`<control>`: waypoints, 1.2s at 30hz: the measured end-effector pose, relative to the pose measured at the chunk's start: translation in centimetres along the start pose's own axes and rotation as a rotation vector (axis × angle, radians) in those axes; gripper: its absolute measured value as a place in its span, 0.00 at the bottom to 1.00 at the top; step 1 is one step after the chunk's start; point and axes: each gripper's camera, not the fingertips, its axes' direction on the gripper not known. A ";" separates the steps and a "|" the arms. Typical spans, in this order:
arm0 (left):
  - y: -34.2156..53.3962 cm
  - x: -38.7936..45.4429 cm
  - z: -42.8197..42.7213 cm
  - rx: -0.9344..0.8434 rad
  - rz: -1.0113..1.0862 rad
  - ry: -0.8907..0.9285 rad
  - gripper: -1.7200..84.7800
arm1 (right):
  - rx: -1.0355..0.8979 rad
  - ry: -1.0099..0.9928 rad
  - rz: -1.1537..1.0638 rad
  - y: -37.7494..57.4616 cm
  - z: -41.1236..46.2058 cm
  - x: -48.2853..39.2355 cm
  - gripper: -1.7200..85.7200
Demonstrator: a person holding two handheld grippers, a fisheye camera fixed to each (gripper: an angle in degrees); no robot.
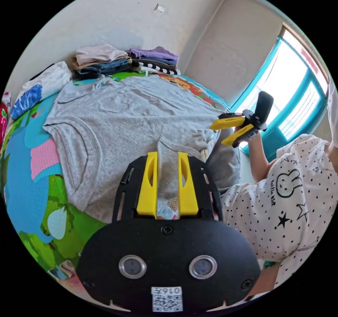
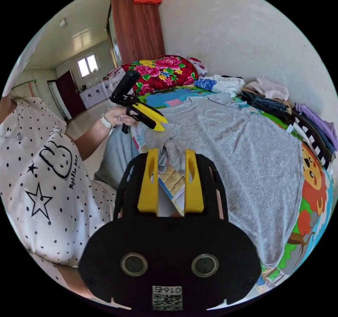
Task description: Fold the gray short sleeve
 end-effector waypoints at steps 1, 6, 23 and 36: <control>0.3 0.1 -0.3 0.006 0.000 0.002 0.06 | -0.001 0.000 0.000 0.3 0.1 -0.2 0.14; 3.6 2.9 -4.2 0.082 0.121 0.013 0.01 | -0.006 -0.022 -0.023 2.2 2.4 -1.9 0.14; 15.4 4.9 -17.3 0.478 0.190 0.086 0.01 | 0.010 0.127 -0.245 6.2 11.1 -11.6 0.11; 16.8 6.1 -19.9 0.375 0.292 0.018 0.01 | 0.079 0.189 -0.457 7.8 7.5 -12.5 0.03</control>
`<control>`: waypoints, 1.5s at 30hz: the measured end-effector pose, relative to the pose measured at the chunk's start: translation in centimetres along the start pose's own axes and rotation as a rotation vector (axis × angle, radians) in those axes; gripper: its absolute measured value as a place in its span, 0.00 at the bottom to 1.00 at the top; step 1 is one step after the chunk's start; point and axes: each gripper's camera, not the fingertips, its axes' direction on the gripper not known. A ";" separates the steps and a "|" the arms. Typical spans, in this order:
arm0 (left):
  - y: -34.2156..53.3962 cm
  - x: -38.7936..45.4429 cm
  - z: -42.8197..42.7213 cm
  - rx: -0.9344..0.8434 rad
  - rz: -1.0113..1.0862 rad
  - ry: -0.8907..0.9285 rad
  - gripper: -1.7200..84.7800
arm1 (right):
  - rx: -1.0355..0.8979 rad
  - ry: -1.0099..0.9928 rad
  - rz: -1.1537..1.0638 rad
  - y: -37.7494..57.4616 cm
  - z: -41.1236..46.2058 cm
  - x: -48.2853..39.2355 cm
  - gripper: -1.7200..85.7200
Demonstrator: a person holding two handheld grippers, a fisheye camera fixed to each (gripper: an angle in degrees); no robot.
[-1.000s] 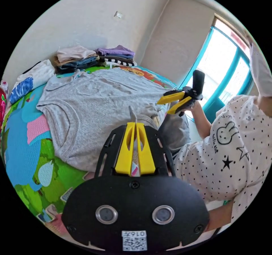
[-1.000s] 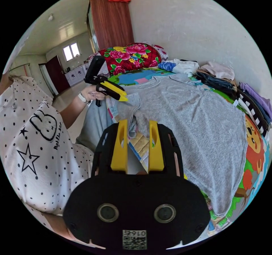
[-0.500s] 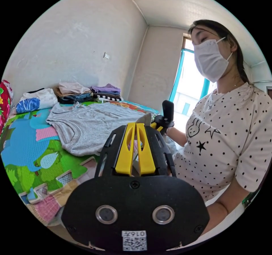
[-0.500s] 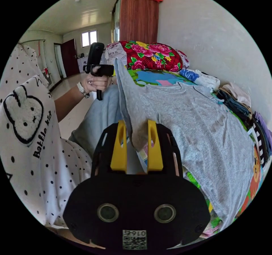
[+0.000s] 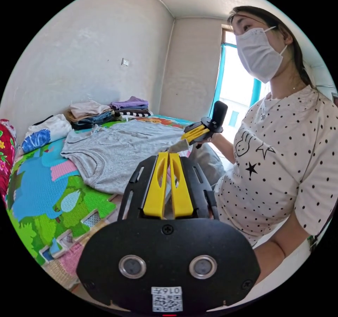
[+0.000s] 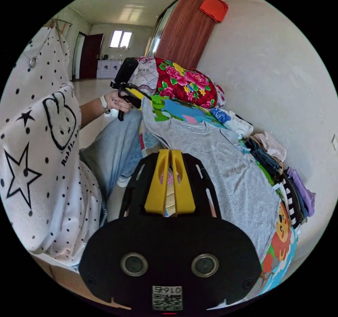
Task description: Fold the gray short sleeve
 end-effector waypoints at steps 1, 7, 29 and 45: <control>-0.3 0.0 -0.3 0.001 0.009 -0.010 0.01 | -0.001 0.003 -0.016 -0.3 0.0 0.2 0.03; -5.7 -4.3 -1.6 -0.064 -0.060 -0.136 0.01 | -0.091 -0.132 0.110 -4.0 1.9 8.8 0.03; 4.9 -10.2 -0.9 -0.093 -0.591 -0.246 0.07 | -0.132 -0.209 0.514 3.6 5.6 15.0 0.12; 4.5 -9.5 6.2 -0.410 -0.358 -0.115 0.05 | -0.108 -0.244 0.416 5.1 3.7 13.1 0.02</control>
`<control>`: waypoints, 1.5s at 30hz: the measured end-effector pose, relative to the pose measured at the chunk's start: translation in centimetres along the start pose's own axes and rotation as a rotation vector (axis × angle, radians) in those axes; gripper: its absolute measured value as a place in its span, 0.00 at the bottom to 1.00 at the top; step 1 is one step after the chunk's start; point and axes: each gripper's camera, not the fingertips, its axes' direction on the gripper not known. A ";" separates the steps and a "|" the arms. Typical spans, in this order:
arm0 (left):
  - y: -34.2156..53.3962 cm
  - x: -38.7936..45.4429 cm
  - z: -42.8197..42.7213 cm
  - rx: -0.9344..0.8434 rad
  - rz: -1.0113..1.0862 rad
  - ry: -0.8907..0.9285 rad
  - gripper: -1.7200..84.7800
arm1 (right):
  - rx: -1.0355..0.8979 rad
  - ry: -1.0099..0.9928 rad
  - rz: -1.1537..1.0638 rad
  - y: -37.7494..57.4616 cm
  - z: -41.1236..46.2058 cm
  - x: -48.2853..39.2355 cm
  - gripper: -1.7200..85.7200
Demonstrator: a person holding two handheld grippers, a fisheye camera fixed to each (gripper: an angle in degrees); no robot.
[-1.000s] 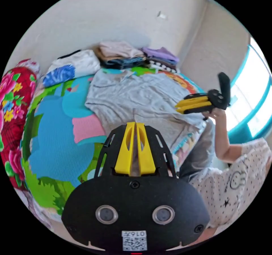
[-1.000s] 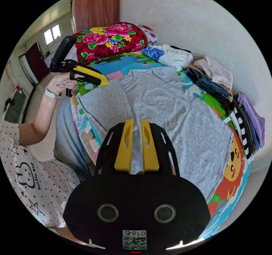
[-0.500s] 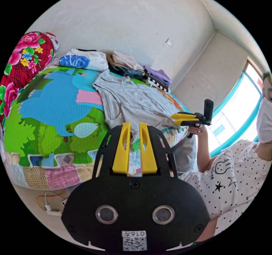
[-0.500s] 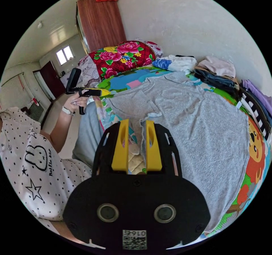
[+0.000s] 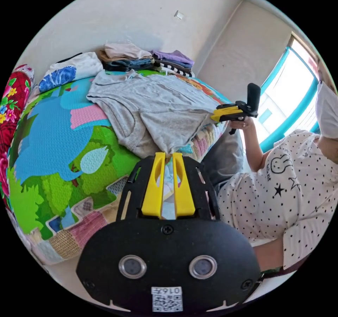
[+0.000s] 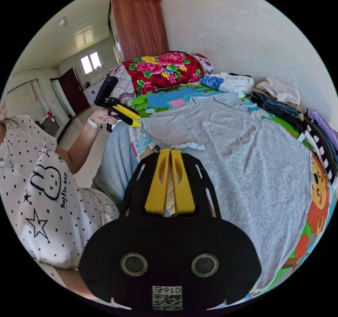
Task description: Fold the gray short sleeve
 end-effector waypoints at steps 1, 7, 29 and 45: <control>-0.2 0.1 0.1 -0.016 0.013 -0.009 0.05 | -0.003 0.004 -0.007 0.2 0.0 -0.2 0.02; -0.9 1.7 2.6 -0.142 0.129 -0.056 0.02 | -0.037 0.047 -0.062 1.7 0.9 -1.8 0.02; 0.9 2.0 6.7 -0.091 0.145 -0.111 0.05 | 0.058 -0.033 -0.036 1.4 -0.4 1.1 0.10; 2.7 -2.9 9.5 0.005 0.142 -0.033 0.02 | 0.100 0.077 -0.090 -2.6 0.5 3.4 0.04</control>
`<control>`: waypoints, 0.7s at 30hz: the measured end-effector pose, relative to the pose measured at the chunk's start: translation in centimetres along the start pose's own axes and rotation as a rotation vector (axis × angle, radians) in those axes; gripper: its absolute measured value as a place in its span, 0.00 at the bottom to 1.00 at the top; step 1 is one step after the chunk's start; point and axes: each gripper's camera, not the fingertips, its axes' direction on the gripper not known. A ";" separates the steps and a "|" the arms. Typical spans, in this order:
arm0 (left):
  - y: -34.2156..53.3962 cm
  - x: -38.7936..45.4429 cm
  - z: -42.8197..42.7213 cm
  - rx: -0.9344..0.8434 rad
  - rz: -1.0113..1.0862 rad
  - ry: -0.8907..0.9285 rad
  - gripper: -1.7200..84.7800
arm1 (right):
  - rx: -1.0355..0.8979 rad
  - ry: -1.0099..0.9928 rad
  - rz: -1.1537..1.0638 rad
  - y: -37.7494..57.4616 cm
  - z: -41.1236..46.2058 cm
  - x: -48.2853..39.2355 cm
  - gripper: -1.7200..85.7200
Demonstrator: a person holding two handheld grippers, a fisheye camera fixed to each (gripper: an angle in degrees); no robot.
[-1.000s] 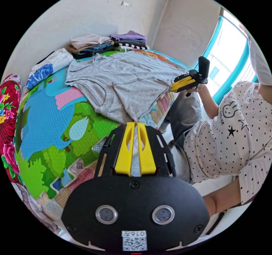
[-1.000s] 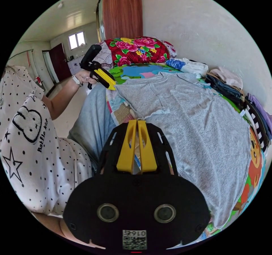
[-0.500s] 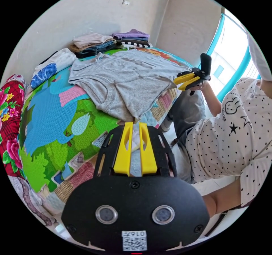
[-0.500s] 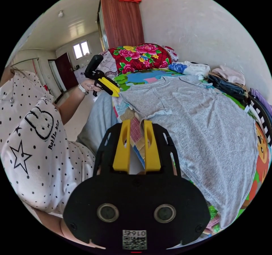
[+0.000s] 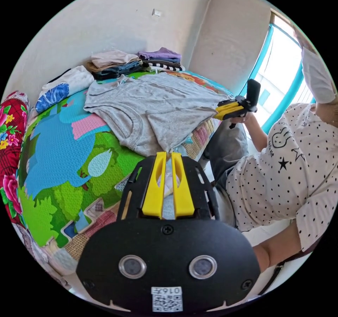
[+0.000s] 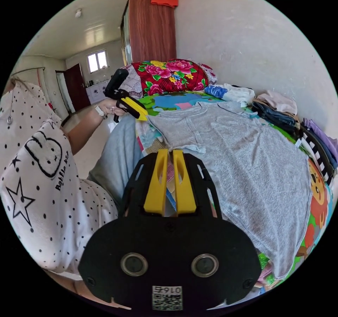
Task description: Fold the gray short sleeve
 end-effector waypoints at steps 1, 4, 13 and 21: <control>0.2 -0.3 0.2 0.001 -0.003 0.005 0.02 | -0.003 0.010 -0.013 0.0 0.2 -0.1 0.04; 1.0 -1.5 1.4 -0.028 -0.013 0.005 0.02 | -0.077 0.030 -0.046 0.4 2.3 0.2 0.03; 1.7 -4.4 -0.5 -0.048 -0.084 -0.141 0.03 | 0.094 -0.064 -0.052 -4.3 -3.6 10.1 0.08; -14.1 -17.2 0.4 0.112 -0.123 -0.289 0.06 | 0.029 0.197 0.064 -24.8 2.1 33.1 0.14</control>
